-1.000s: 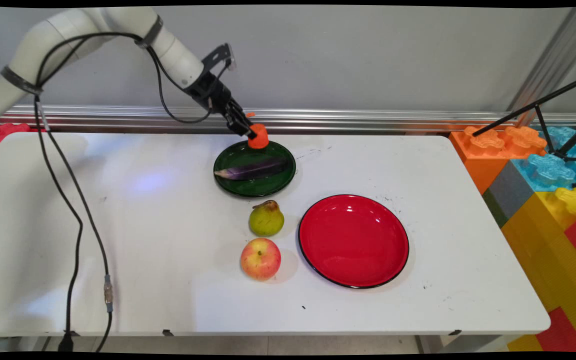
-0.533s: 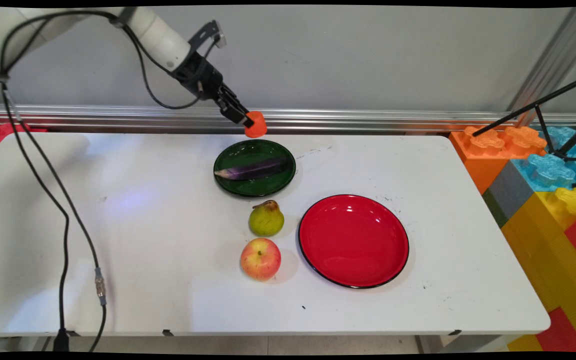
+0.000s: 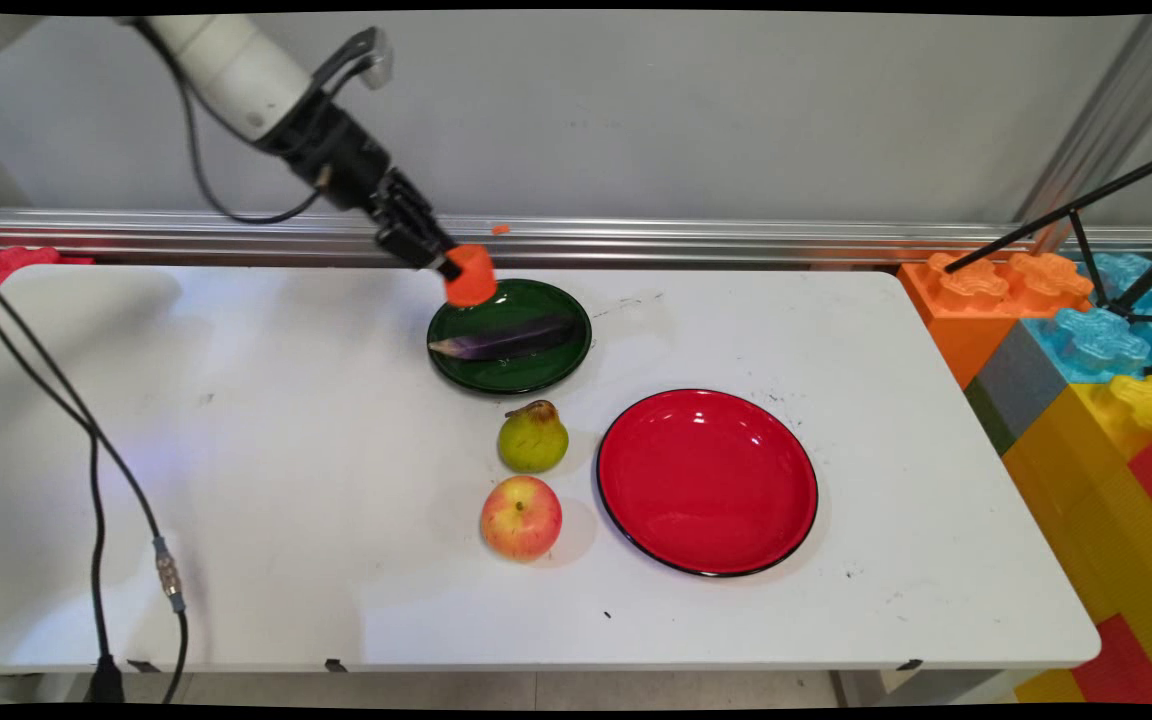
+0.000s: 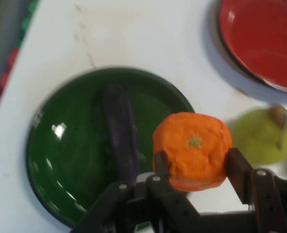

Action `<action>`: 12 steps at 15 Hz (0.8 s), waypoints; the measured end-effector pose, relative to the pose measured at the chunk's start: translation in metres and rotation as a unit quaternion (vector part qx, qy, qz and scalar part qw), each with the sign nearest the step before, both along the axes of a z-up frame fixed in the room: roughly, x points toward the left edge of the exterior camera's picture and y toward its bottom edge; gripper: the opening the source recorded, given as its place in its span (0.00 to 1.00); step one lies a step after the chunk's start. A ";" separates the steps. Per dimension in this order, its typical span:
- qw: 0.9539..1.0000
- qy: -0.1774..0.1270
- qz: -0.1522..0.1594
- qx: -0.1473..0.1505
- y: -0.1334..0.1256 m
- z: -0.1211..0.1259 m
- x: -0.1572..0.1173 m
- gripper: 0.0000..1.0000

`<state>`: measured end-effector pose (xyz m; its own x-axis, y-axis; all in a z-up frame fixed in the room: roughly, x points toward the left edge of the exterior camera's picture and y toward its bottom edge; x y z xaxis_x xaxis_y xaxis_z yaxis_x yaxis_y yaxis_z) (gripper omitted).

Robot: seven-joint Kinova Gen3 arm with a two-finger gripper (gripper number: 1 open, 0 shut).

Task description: Place the picked object on the table

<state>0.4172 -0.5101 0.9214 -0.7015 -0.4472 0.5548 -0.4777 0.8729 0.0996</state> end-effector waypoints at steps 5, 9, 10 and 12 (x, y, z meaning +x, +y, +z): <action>0.998 -0.014 -0.052 0.017 0.059 0.002 0.014 0.00; 0.994 -0.017 -0.102 0.030 0.098 -0.006 0.018 0.00; 0.993 -0.017 -0.109 0.031 0.103 -0.008 0.018 0.00; 0.990 -0.016 -0.133 0.034 0.119 -0.015 0.014 0.00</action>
<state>0.4313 -0.3908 0.9063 -0.8161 -0.2794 0.5058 -0.2347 0.9601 0.1517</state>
